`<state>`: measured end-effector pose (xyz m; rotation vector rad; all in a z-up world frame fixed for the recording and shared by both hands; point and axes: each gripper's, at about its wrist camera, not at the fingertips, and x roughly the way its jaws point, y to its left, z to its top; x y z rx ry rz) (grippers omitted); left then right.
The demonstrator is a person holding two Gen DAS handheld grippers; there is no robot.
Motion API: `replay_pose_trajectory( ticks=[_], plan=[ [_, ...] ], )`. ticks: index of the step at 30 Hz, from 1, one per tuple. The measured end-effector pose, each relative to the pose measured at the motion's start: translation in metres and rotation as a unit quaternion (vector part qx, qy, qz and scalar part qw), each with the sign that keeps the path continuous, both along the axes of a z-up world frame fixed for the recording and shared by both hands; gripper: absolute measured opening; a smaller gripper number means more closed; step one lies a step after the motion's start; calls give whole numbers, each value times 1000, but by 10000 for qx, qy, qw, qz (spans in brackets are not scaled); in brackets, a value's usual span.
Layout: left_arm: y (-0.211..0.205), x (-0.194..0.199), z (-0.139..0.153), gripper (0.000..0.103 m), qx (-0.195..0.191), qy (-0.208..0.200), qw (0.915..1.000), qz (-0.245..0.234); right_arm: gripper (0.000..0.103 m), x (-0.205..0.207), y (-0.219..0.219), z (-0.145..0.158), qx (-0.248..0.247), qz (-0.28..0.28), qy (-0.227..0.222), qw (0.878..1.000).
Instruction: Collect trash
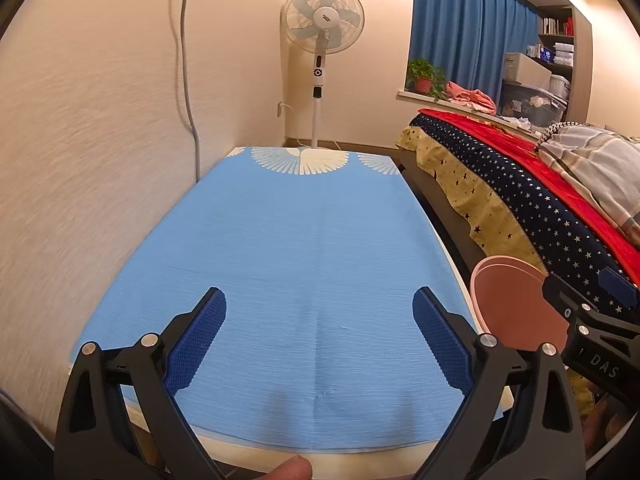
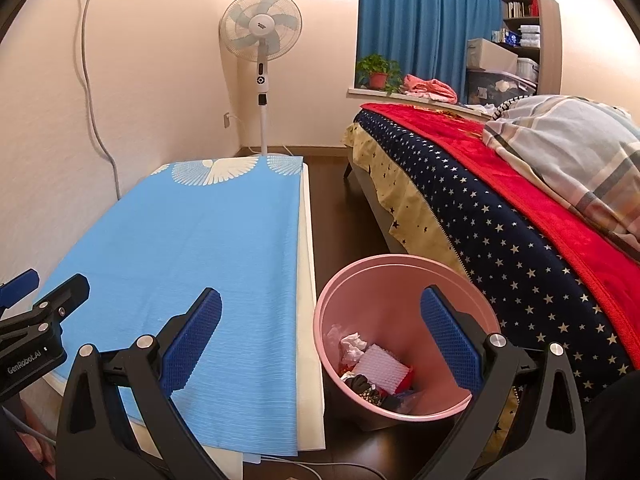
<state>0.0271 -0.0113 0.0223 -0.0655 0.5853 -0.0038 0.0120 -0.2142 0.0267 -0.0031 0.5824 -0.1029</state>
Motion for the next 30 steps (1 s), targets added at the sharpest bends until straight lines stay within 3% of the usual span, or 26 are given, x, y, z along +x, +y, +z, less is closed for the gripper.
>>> replay_pose_trajectory(
  ticks=[30],
  plan=[
    [-1, 1, 0, 92, -2, -13, 10000, -19, 98, 0, -2, 2, 24, -45, -51, 10000]
  ],
)
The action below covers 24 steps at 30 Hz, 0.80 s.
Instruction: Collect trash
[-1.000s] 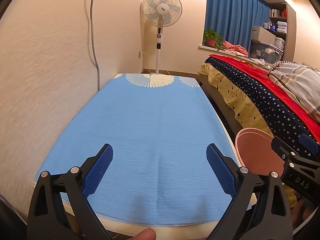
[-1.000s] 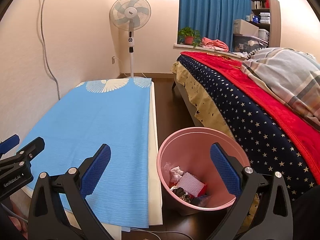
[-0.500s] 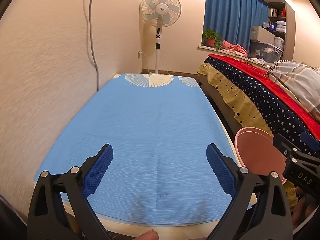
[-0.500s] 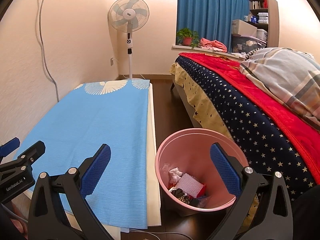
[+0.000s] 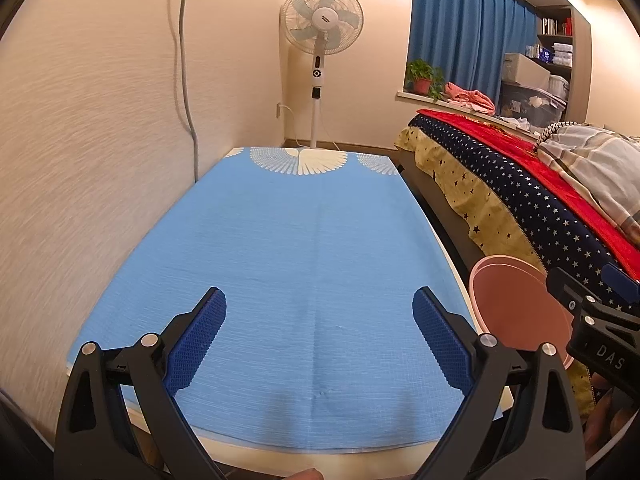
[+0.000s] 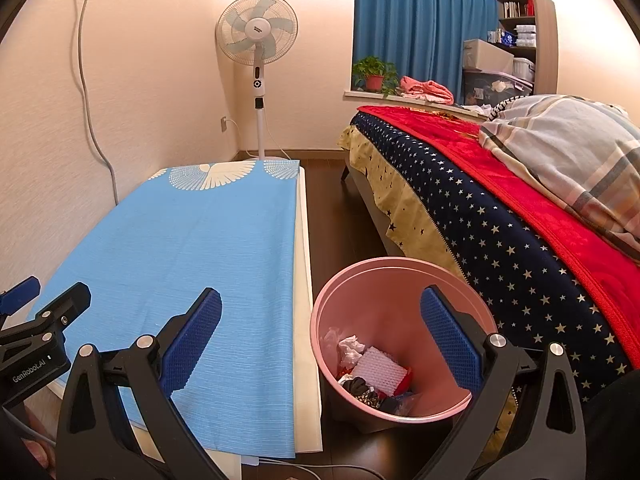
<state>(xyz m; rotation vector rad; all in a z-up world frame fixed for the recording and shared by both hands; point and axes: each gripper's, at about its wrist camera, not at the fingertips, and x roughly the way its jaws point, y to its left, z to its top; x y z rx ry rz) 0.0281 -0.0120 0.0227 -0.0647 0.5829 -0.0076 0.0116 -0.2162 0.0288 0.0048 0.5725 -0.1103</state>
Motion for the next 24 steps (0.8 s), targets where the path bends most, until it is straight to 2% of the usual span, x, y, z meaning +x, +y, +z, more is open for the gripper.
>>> replay_pose_trajectory(
  ticks=[24],
  plan=[
    [-2, 1, 0, 93, 36, -113, 9999, 76, 98, 0, -1, 0, 0, 2, 10, 10000]
  ],
)
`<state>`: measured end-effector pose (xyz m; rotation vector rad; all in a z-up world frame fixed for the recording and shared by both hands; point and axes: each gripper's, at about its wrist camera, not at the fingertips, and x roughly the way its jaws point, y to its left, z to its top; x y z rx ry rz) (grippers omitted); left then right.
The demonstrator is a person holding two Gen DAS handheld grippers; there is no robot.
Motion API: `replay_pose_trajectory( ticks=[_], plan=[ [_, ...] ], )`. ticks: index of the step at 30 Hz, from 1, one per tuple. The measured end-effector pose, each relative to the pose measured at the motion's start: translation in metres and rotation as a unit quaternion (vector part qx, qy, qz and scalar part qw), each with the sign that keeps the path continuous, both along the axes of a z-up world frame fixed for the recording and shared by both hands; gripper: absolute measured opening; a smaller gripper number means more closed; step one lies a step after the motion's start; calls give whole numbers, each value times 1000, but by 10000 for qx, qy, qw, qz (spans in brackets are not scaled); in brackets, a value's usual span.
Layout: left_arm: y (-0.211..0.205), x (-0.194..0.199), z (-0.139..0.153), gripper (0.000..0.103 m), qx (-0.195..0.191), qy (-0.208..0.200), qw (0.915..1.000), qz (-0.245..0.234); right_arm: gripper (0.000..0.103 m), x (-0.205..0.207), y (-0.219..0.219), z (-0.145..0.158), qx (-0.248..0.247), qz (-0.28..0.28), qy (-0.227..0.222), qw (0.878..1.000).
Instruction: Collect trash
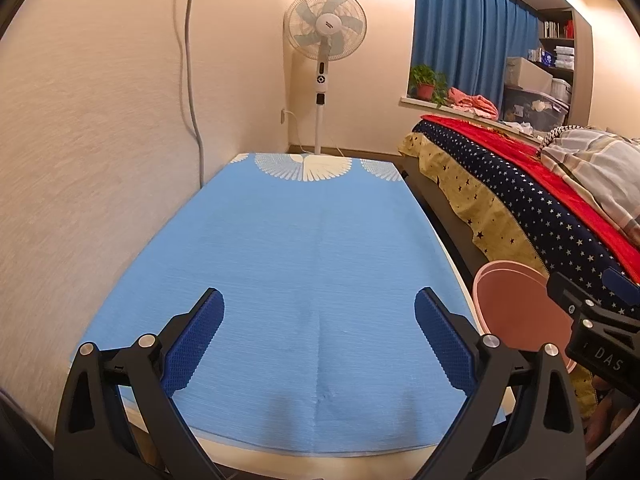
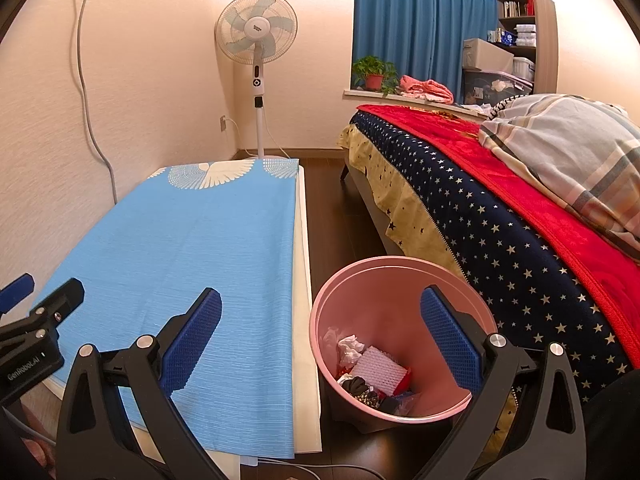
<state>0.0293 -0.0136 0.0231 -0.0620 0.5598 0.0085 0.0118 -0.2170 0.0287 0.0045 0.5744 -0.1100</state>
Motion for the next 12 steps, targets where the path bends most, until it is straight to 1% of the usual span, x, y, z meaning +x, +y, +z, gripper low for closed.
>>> replay_pose_trajectory(
  ticks=[4, 5, 6, 12],
  plan=[
    [0, 2, -2, 93, 22, 99, 9999, 3, 98, 1, 0, -1, -1, -3, 12, 10000],
    [0, 3, -2, 95, 21, 126, 9999, 2, 98, 1, 0, -1, -2, -3, 16, 10000],
    [0, 3, -2, 95, 23, 148, 9999, 6, 98, 1, 0, -2, -2, -2, 21, 10000],
    [1, 4, -1, 95, 44, 157, 9999, 36, 98, 2, -1, -4, 7, -11, 47, 10000]
  ],
)
